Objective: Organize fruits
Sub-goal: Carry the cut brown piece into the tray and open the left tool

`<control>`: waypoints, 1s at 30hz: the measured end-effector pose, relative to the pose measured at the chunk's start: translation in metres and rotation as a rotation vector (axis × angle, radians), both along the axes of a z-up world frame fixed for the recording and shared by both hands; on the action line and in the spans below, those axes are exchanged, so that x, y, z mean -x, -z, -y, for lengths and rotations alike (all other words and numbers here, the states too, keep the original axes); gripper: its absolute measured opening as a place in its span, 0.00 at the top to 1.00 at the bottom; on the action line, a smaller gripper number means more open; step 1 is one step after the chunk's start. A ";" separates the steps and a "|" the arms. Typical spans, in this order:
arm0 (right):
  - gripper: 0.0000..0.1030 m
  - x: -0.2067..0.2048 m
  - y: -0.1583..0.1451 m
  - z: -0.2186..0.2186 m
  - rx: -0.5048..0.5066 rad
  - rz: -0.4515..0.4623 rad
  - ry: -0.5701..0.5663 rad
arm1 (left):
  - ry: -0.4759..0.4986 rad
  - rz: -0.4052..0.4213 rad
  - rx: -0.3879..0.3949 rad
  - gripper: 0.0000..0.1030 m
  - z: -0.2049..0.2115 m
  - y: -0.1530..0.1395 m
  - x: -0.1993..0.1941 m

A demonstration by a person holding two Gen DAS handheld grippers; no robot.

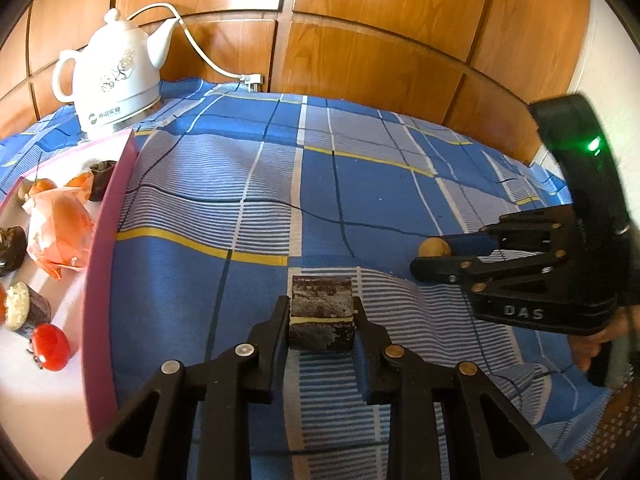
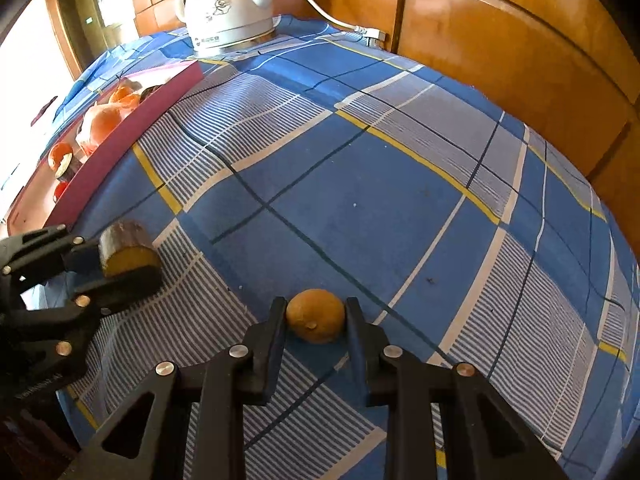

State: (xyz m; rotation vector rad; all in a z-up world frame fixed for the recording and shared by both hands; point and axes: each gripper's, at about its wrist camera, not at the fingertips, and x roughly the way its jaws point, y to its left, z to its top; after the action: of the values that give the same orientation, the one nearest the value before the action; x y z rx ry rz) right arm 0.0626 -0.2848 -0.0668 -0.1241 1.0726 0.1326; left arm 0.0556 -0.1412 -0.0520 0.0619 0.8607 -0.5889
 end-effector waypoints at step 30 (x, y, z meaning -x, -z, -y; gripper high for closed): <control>0.72 0.002 0.001 -0.001 0.020 0.013 0.000 | -0.468 -0.018 0.080 0.73 -0.195 -0.041 -0.082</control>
State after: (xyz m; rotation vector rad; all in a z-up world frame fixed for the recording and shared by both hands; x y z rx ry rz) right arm 0.0609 -0.2838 -0.0675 -0.1425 1.0607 0.1210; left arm 0.1378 0.0540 -0.0112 -0.2138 0.8327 -0.1845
